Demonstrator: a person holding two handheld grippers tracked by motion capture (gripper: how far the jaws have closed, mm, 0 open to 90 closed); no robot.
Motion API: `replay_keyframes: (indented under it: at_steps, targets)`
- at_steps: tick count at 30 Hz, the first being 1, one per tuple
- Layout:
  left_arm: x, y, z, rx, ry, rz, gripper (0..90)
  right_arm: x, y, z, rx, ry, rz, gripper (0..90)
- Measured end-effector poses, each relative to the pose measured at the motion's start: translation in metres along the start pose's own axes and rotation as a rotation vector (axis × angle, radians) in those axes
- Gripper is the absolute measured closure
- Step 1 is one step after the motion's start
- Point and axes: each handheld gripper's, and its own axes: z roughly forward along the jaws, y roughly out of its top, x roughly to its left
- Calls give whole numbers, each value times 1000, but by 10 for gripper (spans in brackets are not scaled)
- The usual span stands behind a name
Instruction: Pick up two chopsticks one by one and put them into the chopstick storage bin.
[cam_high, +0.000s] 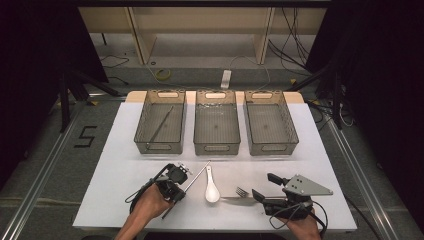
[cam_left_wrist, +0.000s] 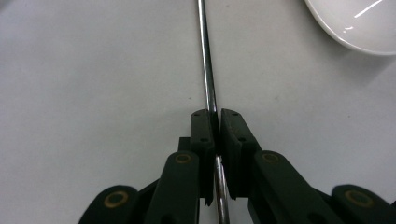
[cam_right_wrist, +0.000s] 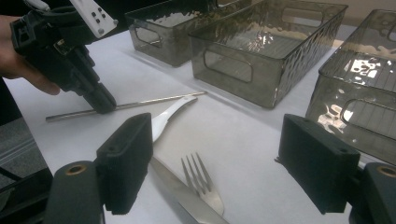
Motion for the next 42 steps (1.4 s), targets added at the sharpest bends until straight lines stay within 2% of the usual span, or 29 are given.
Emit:
replay_keyframes:
  at_steps: [4, 13, 17, 26, 28, 32, 35, 42]
  targets:
    - [2, 0, 0, 0, -7, -1, 845, 0, 0, 0, 0, 0, 0, 270]
    - [3, -1, -1, -15, 9, 35, 850, 0, 0, 0, 1, 2, 0, 270]
    - [6, -2, -5, -42, 13, 30, 850, -1, 0, 0, 0, 1, -1, 271]
    - [14, -5, -16, -82, -11, 9, 851, -1, 0, 0, -4, 1, 1, 270]
    - [15, -6, -19, -89, -30, 5, 851, -1, 0, 0, -3, 0, 0, 270]
    - [17, -7, -22, -98, -41, -1, 851, -1, 0, 0, -4, 0, 1, 271]
    - [19, -7, -24, -104, -36, 9, 851, -1, 0, 0, -1, 0, 0, 270]
    - [23, -9, -34, -135, -60, 3, 852, -1, 0, 0, -1, -3, 1, 270]
